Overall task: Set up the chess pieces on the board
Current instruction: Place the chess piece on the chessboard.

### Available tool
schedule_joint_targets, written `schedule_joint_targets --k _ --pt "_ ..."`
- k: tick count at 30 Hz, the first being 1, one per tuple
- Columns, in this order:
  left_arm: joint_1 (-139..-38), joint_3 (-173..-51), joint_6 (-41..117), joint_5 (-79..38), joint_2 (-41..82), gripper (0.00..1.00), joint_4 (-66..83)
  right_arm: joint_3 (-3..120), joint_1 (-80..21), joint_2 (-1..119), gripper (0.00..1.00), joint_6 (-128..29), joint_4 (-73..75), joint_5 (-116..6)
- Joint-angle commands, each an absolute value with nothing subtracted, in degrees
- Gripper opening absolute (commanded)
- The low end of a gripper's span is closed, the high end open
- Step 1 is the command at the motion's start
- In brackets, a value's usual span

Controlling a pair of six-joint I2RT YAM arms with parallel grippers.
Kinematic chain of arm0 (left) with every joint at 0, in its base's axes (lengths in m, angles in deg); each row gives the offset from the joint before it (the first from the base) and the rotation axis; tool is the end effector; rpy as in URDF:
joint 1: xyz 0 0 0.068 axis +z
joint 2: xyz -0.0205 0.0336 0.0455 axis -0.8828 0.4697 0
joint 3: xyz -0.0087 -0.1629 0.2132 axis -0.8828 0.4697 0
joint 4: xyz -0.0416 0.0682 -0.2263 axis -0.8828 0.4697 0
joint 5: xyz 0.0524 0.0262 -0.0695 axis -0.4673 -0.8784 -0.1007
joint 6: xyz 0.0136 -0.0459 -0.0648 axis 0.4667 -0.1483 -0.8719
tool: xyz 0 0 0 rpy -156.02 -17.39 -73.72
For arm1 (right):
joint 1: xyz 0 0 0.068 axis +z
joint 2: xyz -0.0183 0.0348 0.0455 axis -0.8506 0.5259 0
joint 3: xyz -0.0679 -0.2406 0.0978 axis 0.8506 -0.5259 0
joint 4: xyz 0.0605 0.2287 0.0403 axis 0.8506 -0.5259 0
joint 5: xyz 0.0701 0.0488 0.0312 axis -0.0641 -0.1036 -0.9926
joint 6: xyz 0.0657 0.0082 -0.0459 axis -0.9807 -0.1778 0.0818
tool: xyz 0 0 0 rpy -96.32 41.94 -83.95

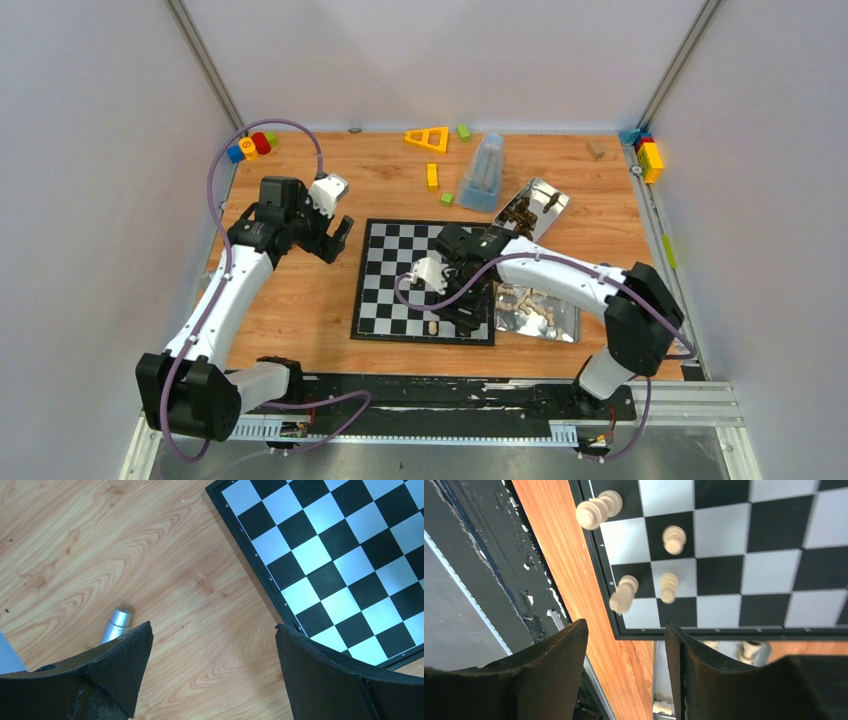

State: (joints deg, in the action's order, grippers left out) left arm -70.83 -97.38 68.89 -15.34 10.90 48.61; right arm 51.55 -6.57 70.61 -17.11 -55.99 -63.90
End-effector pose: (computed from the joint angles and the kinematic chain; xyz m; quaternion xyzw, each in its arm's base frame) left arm 0.2359 -0.0533 0.2750 0.2671 0.8834 -0.0744 0.3777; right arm 0.1578 0.2309 0.1973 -0.6244 0.7654 0.1518 0.0353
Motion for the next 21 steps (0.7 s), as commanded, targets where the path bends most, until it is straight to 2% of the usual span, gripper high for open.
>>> schedule_joint_targets --k 1,13,21 --pt "-70.42 -97.6 68.69 -13.92 10.26 1.0 47.69 51.46 -12.29 63.22 0.59 -16.54 -57.24 -67.11" --pt "-70.44 -97.61 69.57 -10.73 9.73 1.0 47.7 38.65 -35.13 52.04 0.56 -14.69 -57.44 -66.38" --pt "-70.42 -97.61 69.71 -9.74 10.19 1.0 47.68 32.53 -45.11 52.17 0.44 -13.56 -53.93 -62.01"
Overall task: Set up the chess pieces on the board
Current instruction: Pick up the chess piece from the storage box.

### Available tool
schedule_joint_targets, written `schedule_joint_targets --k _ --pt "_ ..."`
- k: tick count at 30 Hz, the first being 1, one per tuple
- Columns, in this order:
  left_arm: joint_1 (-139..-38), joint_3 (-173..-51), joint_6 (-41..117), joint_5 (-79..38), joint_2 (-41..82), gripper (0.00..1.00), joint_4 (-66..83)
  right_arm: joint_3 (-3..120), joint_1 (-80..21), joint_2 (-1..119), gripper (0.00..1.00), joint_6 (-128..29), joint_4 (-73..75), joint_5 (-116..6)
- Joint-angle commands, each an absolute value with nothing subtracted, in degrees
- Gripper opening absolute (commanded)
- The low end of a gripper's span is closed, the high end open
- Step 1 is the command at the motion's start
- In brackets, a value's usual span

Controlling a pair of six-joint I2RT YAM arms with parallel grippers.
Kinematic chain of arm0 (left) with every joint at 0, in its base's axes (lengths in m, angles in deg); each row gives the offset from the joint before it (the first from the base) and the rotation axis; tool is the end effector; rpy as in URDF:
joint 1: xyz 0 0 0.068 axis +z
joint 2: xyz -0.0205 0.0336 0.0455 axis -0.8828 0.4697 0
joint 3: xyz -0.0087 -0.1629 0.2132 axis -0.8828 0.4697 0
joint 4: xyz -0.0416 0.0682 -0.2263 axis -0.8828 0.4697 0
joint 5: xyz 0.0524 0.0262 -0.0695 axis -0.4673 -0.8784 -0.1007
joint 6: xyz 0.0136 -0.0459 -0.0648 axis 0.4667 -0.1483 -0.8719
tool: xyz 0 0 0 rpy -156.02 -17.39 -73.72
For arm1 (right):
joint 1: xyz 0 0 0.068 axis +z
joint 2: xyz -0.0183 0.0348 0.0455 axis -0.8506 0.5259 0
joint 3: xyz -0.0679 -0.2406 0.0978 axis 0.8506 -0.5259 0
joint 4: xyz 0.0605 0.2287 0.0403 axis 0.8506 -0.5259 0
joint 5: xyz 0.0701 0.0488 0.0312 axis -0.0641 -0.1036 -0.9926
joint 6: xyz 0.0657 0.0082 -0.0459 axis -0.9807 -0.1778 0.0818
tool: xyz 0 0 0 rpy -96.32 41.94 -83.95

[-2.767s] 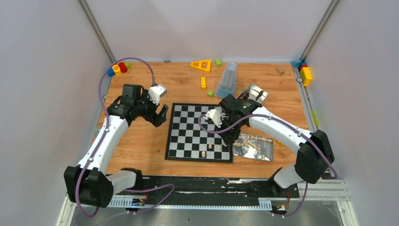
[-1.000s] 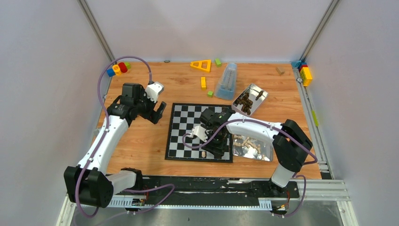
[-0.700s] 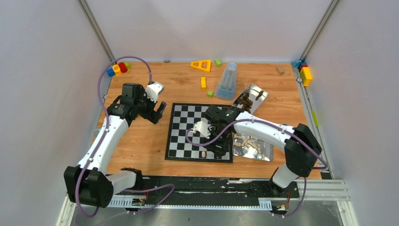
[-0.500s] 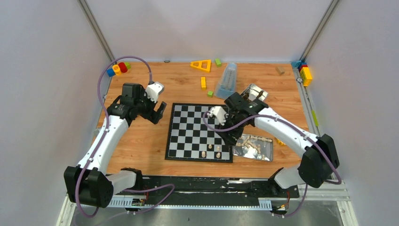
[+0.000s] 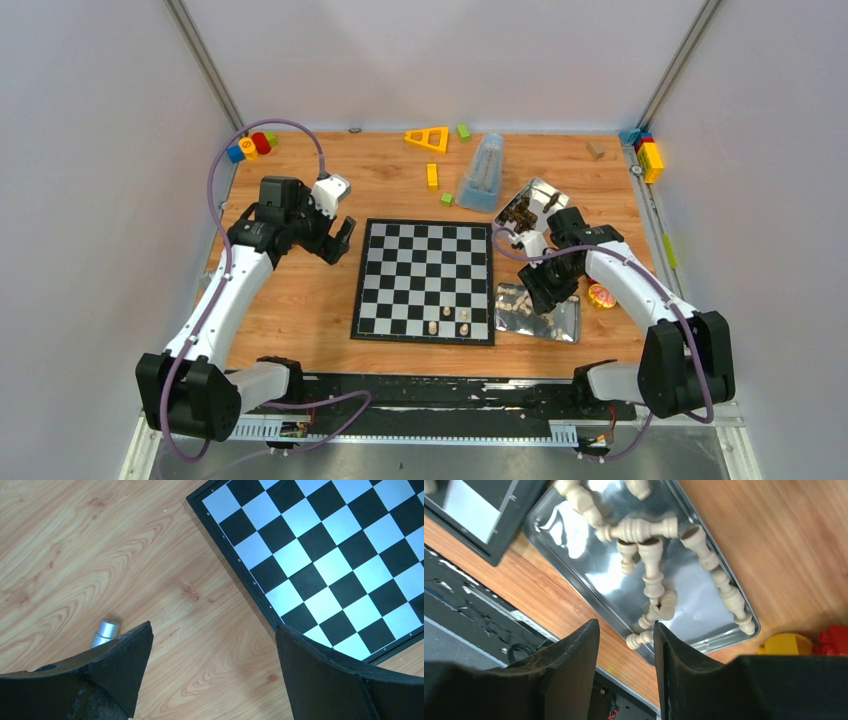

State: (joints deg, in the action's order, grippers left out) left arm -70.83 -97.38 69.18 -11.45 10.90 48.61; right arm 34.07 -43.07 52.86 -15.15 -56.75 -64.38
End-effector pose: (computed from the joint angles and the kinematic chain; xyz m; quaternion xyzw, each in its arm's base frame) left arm 0.2344 -0.0577 0.2759 0.2804 0.8756 -0.1047 0.3792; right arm 0.1862 0.0712 0.1899 -0.3686 0.9161 0.1363 0.0795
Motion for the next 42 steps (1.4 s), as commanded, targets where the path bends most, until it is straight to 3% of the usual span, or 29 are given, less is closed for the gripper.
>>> schedule_joint_targets --k 1,17,29,42 --pt "-70.42 -97.56 69.71 -9.69 10.15 1.0 47.69 32.21 -45.62 52.58 0.43 -13.52 -53.56 -61.6" --pt "-70.44 -97.17 70.04 -9.35 10.05 1.0 47.97 30.67 -48.38 58.87 0.29 -12.04 -48.77 -59.46" --pt "-70.47 -97.34 70.55 -8.85 9.97 1.0 48.42 32.64 -48.7 58.39 0.03 -11.43 -49.8 -57.94" --pt "-70.43 -97.54 73.94 2.83 10.2 1.0 49.54 41.35 -48.73 56.1 0.0 -12.23 -56.61 -64.59"
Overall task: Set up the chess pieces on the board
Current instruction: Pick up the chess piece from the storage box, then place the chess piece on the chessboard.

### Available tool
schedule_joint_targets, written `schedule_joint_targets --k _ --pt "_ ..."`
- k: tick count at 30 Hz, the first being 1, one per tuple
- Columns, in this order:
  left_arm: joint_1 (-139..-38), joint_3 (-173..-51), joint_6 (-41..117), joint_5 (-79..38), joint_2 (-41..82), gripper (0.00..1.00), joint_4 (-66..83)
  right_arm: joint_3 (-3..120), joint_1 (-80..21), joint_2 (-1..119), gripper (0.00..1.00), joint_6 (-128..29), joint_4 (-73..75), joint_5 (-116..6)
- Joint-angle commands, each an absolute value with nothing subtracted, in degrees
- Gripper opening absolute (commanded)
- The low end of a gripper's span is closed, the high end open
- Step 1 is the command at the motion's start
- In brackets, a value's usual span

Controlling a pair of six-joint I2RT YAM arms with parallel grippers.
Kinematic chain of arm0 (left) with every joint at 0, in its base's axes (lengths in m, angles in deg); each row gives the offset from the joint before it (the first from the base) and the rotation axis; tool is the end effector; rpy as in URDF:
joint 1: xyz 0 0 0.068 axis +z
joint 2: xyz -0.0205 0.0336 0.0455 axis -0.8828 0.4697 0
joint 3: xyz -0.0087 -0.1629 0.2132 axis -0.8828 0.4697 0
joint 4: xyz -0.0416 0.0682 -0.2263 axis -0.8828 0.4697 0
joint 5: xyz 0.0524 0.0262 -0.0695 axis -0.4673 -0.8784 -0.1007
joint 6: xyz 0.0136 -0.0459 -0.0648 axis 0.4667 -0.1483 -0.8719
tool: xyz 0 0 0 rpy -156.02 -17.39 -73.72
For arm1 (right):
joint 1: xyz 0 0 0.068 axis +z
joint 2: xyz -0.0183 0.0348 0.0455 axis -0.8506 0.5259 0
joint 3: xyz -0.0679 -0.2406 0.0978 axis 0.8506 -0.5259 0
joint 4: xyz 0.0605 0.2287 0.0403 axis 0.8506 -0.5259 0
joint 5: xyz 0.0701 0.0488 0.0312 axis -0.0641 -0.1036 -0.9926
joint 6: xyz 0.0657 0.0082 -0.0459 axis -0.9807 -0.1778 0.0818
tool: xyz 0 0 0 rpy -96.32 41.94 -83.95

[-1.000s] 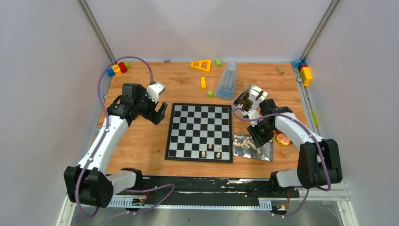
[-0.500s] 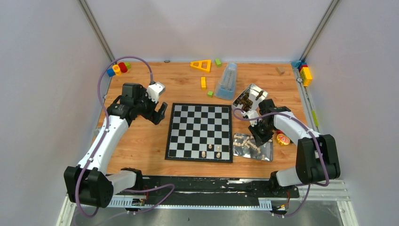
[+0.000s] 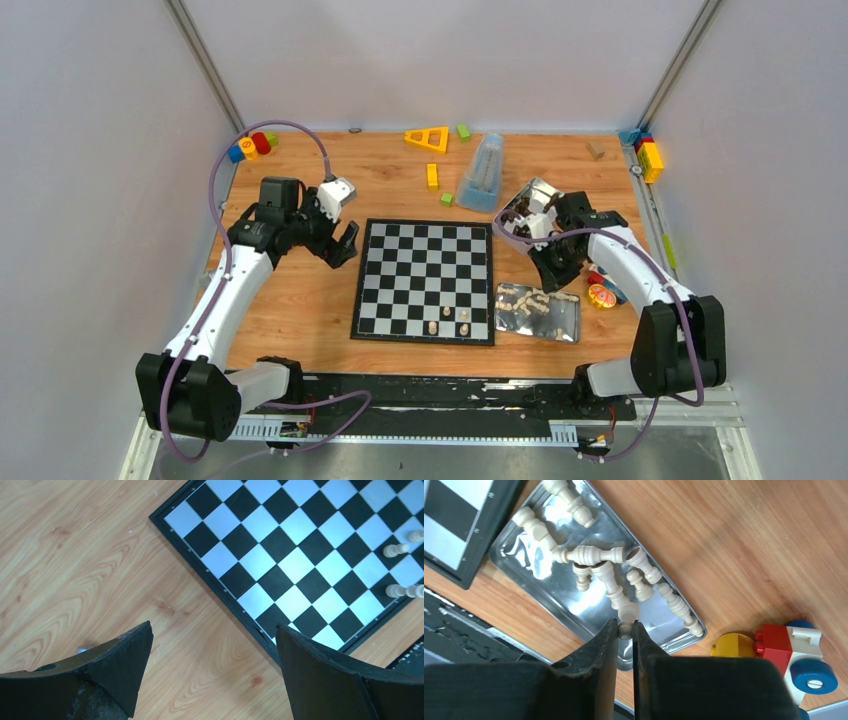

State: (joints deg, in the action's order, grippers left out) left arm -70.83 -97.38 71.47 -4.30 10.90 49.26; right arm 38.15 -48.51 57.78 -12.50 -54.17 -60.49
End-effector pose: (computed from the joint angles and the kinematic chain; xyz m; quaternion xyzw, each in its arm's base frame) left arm 0.2299 -0.0652 0.2771 0.3165 0.8559 -0.1552 0.3784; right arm 0.2182 0.0530 0.1908 -0.3468 0.9280 0.0945 0.0981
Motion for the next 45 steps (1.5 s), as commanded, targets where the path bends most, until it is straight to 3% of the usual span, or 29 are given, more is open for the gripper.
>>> schedule_joint_targets --k 1,9,24,45 --pt "-70.45 -97.74 74.17 4.05 10.28 1.0 49.56 42.21 -48.76 56.16 0.0 -12.3 -56.96 -65.62" --pt "-70.43 -97.69 72.62 1.85 8.85 1.0 47.34 47.81 -44.28 57.81 0.0 -13.43 -59.19 -74.51" --pt "-70.42 -96.7 68.81 -13.52 6.68 1.0 45.86 53.64 -21.74 71.59 0.01 -19.37 -55.06 -67.25" --pt "-70.43 -95.5 69.34 -12.82 6.35 1.0 45.96 52.69 -15.79 76.82 0.04 -20.56 -54.58 -63.09"
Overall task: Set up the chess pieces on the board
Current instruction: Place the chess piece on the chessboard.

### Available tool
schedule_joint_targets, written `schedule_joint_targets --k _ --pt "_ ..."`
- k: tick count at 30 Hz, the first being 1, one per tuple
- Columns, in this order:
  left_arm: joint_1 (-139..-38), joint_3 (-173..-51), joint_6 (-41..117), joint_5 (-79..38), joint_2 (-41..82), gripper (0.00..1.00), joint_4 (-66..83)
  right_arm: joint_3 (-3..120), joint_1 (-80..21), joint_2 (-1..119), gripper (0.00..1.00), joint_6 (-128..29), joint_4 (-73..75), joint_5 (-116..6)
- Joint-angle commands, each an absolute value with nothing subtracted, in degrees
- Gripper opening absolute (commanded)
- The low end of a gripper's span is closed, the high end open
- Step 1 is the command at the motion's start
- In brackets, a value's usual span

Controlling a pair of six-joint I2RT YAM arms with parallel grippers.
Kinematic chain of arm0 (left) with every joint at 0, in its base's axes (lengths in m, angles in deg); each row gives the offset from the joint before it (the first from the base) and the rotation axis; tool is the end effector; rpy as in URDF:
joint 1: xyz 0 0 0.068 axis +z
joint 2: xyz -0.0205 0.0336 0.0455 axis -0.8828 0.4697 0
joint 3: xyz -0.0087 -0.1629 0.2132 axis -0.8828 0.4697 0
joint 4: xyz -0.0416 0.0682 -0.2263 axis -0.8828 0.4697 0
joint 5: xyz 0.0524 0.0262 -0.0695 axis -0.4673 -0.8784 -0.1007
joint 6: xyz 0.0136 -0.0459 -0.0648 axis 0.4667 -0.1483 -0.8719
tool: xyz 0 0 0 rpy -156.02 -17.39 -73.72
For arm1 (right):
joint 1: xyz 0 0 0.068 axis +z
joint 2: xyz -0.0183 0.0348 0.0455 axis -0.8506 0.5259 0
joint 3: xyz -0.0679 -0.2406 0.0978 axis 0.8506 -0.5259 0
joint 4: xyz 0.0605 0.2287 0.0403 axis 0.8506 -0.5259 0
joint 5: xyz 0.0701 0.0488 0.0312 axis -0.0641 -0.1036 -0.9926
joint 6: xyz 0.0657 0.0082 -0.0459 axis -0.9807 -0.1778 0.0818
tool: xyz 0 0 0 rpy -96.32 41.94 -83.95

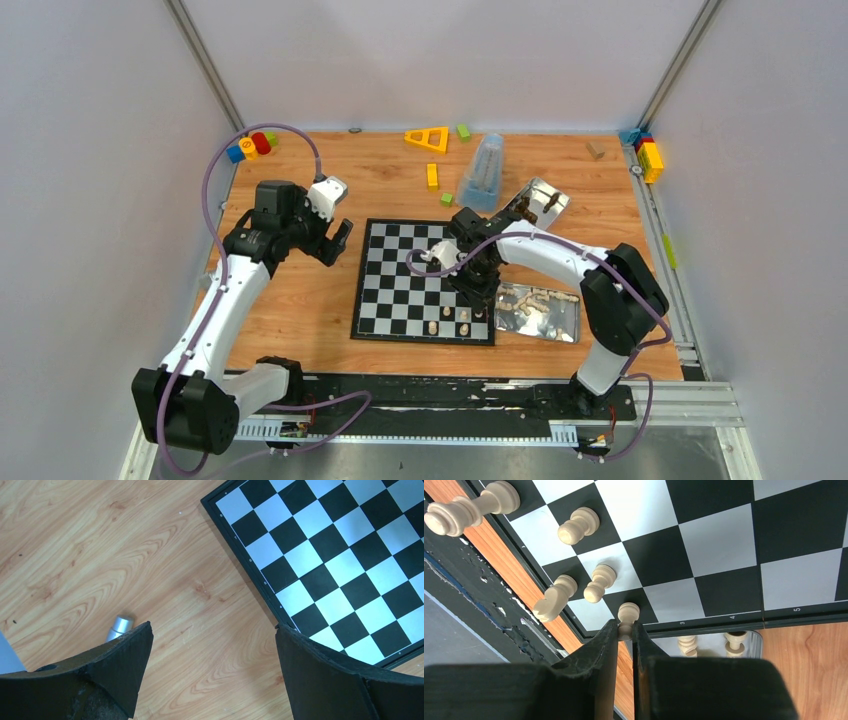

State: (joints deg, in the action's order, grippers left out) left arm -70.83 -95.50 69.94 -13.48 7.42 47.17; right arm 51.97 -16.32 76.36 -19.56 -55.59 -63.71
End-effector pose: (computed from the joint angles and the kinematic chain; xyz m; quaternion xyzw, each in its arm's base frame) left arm 0.2255 -0.0539 0.2803 0.2811 0.8670 -0.0821 0.4031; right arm 0.2019 0.2071 0.1726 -0.5356 0.8326 0.1410 0.0032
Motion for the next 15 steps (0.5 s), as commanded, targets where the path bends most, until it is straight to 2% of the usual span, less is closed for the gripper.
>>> schedule_joint_targets --k 1,4,6,8,10,13,15 --pt "-70.43 -95.54 69.35 -12.8 6.4 1.0 45.94 52.53 -15.62 76.87 0.05 -20.62 -54.56 -63.18" --pt "-70.42 -95.52 69.44 -12.84 6.42 1.0 45.95 51.95 -15.24 76.79 0.08 -20.64 -54.57 -63.11" --pt "-70.45 -95.5 69.42 -12.76 6.49 1.0 45.96 51.52 -15.12 76.53 0.14 -20.66 -54.55 -62.76" --pt "-70.43 -95.53 69.48 -12.73 6.57 1.0 45.96 51.16 -15.11 75.97 0.23 -20.62 -54.49 -62.04" --pt "-70.42 -95.66 69.53 -12.67 6.76 1.0 45.96 50.72 -15.2 74.77 0.39 -20.64 -54.38 -61.01" --pt "-70.42 -95.73 69.53 -12.58 6.86 1.0 45.98 50.4 -16.25 71.24 0.5 -21.04 -54.37 -60.77" --pt "-70.42 -95.75 69.53 -12.48 6.82 1.0 46.04 50.15 -18.37 68.0 0.54 -21.0 -54.81 -62.29"
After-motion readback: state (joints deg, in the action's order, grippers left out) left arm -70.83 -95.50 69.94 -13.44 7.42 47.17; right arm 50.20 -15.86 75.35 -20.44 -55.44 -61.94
